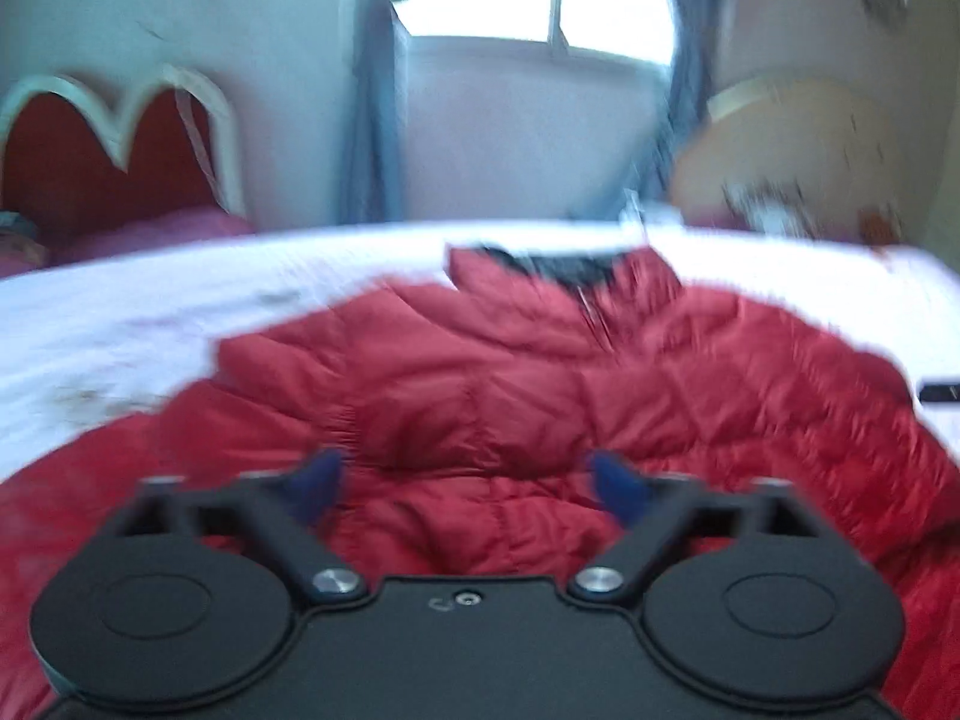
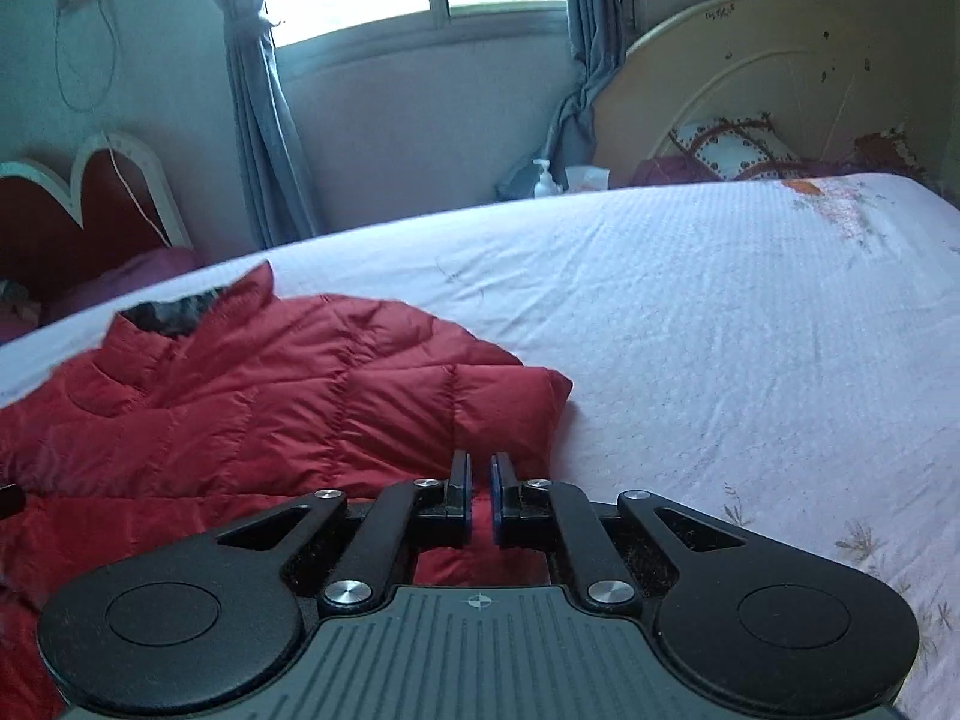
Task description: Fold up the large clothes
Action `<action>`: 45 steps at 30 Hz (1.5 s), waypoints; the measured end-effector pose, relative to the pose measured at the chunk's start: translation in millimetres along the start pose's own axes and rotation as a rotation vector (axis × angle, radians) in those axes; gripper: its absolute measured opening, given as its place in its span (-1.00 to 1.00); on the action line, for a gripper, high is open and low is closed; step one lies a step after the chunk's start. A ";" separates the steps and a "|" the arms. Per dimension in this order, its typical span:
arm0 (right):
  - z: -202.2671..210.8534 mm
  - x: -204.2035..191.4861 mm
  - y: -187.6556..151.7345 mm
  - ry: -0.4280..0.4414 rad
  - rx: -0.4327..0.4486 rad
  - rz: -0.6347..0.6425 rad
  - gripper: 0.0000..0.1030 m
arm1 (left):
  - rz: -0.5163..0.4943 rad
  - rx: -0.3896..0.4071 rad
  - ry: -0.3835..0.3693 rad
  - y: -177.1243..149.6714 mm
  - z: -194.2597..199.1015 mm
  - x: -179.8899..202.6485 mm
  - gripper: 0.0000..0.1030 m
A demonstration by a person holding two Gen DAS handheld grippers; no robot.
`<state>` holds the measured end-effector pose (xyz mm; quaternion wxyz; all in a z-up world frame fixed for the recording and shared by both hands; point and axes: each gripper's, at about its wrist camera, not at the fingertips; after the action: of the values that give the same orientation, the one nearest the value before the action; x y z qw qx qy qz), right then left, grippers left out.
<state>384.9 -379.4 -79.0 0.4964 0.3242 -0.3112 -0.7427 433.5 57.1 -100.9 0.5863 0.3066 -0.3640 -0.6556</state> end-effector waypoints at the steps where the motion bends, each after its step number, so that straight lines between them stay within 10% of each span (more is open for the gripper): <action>1: 10.9 -2.5 -3.9 0.004 0.014 -0.003 -0.89 | 0.029 0.008 0.006 -3.8 12.5 -7.2 0.74; 2: 21.1 -3.8 -8.4 0.001 0.021 -0.005 -0.85 | 0.064 0.009 0.017 -9.1 24.0 -16.2 0.74; 5: 48.5 -1.8 -27.7 -0.012 0.057 -0.025 0.54 | 0.151 -0.002 0.086 -27.6 54.2 -46.6 0.66; 10: 73.8 -0.3 -49.7 0.008 0.016 -0.060 -0.01 | 0.263 -0.003 0.232 -57.9 107.8 -105.9 0.53; 18: 67.5 -38.4 -58.4 0.097 -0.067 0.004 -0.01 | 0.518 0.001 0.399 -109.8 197.4 -169.4 0.53; 34: 64.2 -96.2 -37.6 0.160 -0.055 0.018 -0.01 | 1.274 0.389 0.476 -179.7 246.1 -303.7 -0.04; 37: 55.1 -92.5 -28.5 0.135 -0.061 -0.037 -0.01 | 1.260 0.395 0.469 -175.2 238.4 -318.5 -0.81; 45: 46.9 -95.6 -21.1 0.086 -0.058 -0.106 -0.01 | 0.979 0.412 0.324 -95.8 197.0 -303.8 -0.85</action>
<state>365.0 -276.5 -51.0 0.4785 0.3574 -0.2504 -0.7620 255.7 386.2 -80.9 0.7989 0.3067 -0.4900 -0.1662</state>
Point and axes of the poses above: each gripper's, at about its wrist camera, not at the fingertips, and z roughly against the way its jaws point, x to its right, y to its top, and after that the axes turned 4 degrees about x, right-handed
